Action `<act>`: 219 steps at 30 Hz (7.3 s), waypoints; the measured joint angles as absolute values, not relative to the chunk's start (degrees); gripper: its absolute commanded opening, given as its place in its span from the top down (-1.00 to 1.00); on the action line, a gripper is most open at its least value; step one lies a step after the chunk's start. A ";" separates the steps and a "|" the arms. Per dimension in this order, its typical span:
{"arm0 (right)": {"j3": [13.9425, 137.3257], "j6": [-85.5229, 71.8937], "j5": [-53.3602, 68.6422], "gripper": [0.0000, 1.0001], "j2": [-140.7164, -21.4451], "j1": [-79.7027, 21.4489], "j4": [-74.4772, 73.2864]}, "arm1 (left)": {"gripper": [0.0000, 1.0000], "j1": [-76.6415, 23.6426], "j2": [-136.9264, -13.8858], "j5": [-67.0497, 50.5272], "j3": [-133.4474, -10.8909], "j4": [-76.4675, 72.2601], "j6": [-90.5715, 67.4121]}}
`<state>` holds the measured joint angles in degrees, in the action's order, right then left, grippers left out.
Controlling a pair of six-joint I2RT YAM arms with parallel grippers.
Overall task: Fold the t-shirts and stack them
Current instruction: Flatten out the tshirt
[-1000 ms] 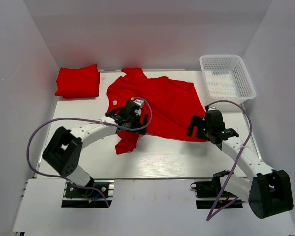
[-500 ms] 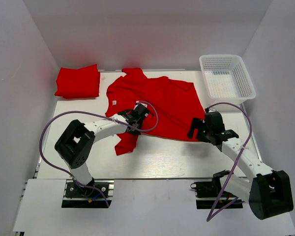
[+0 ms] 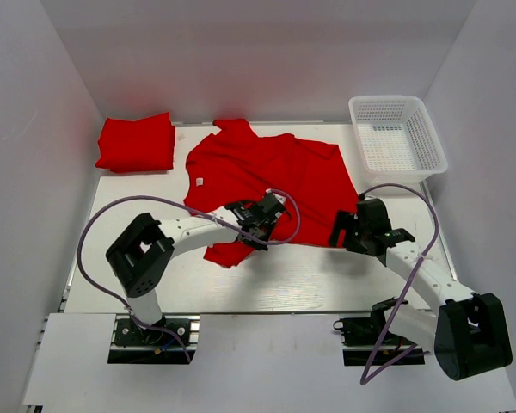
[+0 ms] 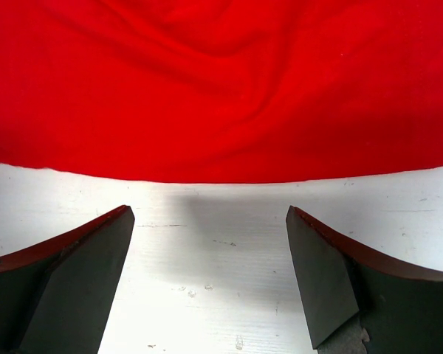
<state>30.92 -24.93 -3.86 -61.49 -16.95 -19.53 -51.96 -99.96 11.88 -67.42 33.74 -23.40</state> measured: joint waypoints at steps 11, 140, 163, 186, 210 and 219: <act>30.17 -25.54 -6.68 -0.79 -61.56 -16.82 -19.64 | 0.89 -59.00 -104.25 5.30 -69.82 35.46 -27.81; 40.38 -39.97 -31.62 -0.79 -61.89 -56.51 -20.43 | -1.00 -16.19 -88.82 3.16 -62.63 24.49 -25.39; 52.97 -26.17 -15.44 -0.79 -92.71 -23.99 -16.93 | -1.00 -22.13 -116.05 4.12 -79.13 20.71 -25.93; 54.63 -20.60 5.58 -0.79 -93.51 -27.81 -4.62 | -1.00 -8.86 -137.36 6.11 -116.18 36.99 -18.87; 33.87 -32.86 -16.91 -0.79 -47.57 -26.59 -21.52 | -1.00 -28.34 -60.31 0.27 -31.99 37.93 -36.14; 31.51 -34.24 -18.17 -0.79 -45.98 -26.59 -26.46 | -0.93 -32.36 -64.60 2.35 -31.44 33.98 -39.46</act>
